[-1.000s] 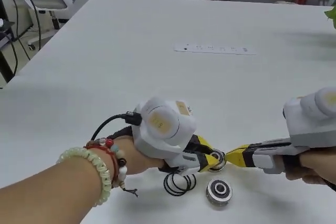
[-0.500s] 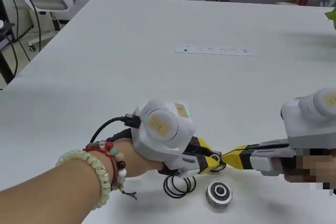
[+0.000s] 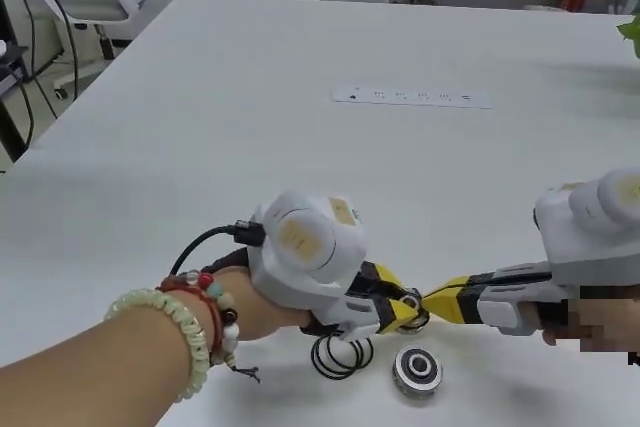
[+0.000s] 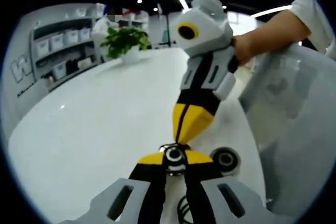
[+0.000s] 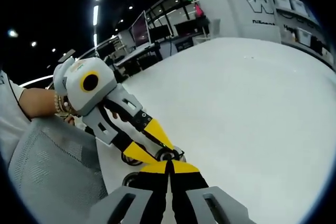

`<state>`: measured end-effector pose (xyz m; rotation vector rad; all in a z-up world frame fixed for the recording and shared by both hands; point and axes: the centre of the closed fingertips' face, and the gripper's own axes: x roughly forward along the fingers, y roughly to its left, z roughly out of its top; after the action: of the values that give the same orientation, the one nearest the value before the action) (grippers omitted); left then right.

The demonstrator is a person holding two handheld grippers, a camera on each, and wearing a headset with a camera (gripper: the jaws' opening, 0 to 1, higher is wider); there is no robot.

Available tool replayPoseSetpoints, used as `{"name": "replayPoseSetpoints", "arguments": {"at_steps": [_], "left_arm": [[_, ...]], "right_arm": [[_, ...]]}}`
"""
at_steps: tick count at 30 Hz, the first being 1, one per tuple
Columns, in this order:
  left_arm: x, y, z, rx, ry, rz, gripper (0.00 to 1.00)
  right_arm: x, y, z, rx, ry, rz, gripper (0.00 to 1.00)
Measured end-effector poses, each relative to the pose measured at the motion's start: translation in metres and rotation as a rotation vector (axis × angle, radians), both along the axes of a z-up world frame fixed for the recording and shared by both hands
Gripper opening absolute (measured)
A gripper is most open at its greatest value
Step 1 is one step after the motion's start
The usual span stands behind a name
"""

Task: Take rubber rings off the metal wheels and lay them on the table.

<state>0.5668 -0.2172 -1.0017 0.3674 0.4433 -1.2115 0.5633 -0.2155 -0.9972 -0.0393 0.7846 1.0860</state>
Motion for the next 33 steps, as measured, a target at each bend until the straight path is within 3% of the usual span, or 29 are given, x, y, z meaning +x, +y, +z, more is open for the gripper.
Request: {"name": "replayPoseSetpoints", "arguments": {"at_steps": [8,10,11,13,16,20,22,23,24,28,33], "left_arm": [[0.0,0.0,0.0,0.001,-0.003,-0.002,0.13],[0.0,0.0,0.0,0.001,-0.002,-0.002,0.13],[0.0,0.0,0.0,0.001,-0.003,-0.002,0.13],[0.0,0.0,0.0,0.0,-0.002,0.0,0.13],[0.0,0.0,0.0,0.001,-0.001,0.006,0.13],[0.001,-0.002,0.0,0.005,0.004,0.02,0.13],[0.001,-0.002,0.001,0.002,0.037,0.037,0.13],[0.0,-0.002,0.001,-0.007,0.086,0.065,0.14],[0.001,-0.002,0.002,0.0,0.099,0.058,0.15],[0.0,-0.001,0.005,0.025,0.072,0.036,0.18],[-0.001,-0.002,0.023,0.029,0.058,0.009,0.27]], "right_arm": [[-0.002,0.006,0.006,0.03,-0.008,0.015,0.0],[-0.004,0.013,0.016,0.085,-0.017,0.029,0.0],[-0.002,0.013,0.019,0.086,-0.018,0.013,0.0],[0.002,0.006,0.01,0.018,-0.06,0.016,0.0],[0.002,0.0,0.001,-0.01,-0.025,-0.003,0.0],[0.004,-0.002,0.0,-0.027,-0.029,-0.011,0.0],[0.004,-0.001,0.001,-0.021,-0.031,-0.009,0.0],[0.004,-0.001,0.002,-0.017,-0.034,-0.007,0.0],[0.005,-0.001,0.002,-0.017,-0.036,-0.007,0.0],[0.007,-0.002,0.004,-0.016,-0.039,-0.01,0.0],[0.013,-0.007,0.005,-0.011,-0.038,-0.042,0.0]]}}
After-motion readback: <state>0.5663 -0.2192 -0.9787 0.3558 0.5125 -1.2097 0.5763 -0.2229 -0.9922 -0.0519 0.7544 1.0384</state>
